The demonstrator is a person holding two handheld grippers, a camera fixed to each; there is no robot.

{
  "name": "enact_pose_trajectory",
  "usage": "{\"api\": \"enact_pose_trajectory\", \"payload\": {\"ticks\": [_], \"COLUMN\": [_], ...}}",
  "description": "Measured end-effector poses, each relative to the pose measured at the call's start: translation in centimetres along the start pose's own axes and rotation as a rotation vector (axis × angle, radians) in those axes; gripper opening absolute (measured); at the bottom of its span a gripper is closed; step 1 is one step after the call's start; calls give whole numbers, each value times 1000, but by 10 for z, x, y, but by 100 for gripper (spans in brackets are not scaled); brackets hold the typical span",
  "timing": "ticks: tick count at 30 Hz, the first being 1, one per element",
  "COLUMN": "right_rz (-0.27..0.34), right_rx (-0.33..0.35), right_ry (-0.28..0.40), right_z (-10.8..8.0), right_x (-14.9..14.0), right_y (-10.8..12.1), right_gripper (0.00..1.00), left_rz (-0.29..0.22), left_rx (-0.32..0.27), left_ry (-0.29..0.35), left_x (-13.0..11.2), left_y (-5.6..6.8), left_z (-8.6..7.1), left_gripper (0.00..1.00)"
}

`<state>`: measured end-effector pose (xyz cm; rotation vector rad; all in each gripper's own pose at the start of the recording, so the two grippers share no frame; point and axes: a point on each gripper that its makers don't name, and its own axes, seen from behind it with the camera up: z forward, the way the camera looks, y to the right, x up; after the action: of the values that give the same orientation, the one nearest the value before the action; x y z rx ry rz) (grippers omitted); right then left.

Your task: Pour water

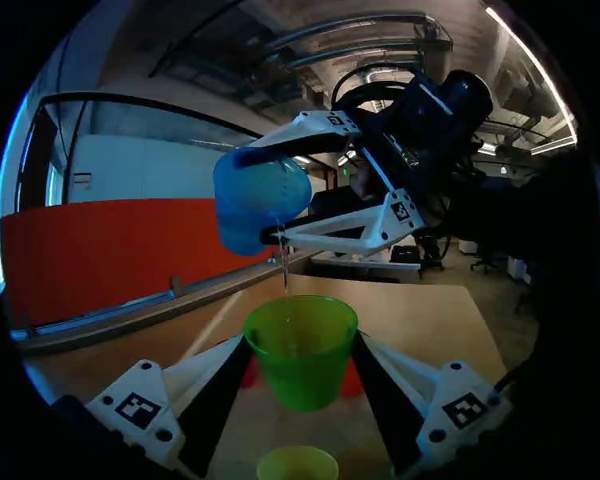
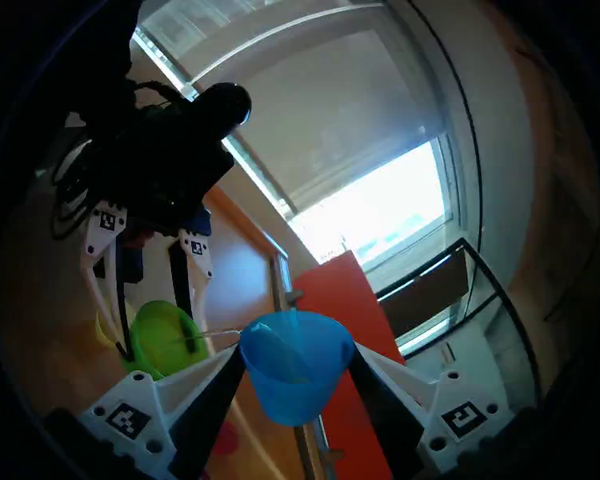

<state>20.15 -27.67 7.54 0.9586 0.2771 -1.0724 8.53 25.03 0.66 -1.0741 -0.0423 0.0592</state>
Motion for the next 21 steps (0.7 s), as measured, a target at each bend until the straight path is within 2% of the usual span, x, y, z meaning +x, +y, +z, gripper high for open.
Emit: {"api": "enact_pose_trajectory", "payload": {"ticks": [21], "right_rz": [-48], "right_rx": [-4], "right_ry": [-8], "right_z": [-1], "right_x": [3], "right_y": [-1], "right_gripper": [91], "left_rz": [10], "left_rx": [-1], "left_ry": [-1], "left_x": [3], "left_y": [1], "left_z": [0], "left_gripper": [86]}}
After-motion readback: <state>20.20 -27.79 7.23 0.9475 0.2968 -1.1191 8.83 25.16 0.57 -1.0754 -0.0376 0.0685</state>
